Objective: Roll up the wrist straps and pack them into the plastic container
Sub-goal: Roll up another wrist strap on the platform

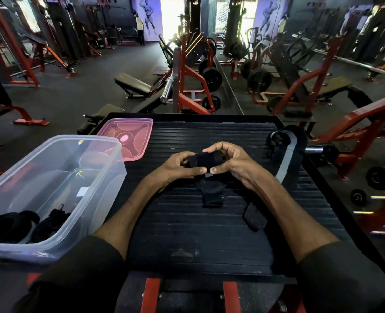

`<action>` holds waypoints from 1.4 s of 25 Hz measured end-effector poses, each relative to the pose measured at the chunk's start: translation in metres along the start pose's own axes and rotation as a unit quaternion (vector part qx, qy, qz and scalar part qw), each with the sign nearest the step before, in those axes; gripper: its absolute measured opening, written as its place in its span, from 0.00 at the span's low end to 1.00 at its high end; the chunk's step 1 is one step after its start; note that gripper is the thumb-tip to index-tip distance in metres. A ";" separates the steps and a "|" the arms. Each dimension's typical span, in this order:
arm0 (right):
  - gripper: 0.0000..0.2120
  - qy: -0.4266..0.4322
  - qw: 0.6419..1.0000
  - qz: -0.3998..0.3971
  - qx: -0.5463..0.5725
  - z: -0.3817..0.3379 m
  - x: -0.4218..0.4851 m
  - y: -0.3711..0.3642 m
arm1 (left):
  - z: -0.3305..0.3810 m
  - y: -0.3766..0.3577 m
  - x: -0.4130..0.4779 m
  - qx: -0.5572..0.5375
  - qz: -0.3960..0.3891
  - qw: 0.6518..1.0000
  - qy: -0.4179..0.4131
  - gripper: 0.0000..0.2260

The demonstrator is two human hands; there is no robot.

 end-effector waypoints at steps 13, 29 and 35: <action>0.15 -0.063 0.995 0.001 0.074 0.007 -0.001 0.006 | 0.021 -0.001 0.000 0.013 0.018 0.995 -0.101 0.25; 0.13 -0.122 0.983 -0.060 0.120 -0.001 -0.006 0.004 | 0.035 -0.006 -0.007 0.041 0.053 0.983 -0.172 0.26; 0.18 -0.067 0.986 0.011 0.150 -0.005 -0.004 0.006 | 0.013 0.001 0.002 0.019 0.002 0.998 -0.059 0.31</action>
Point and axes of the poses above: each hand's wrist, its own x-axis towards the middle knuckle, its own y-axis out of the back of the hand, z = x × y, the point moved 6 cm from there along x, towards the middle knuckle, and after that the axes turned 11 degrees about -x, right-handed, at the moved point
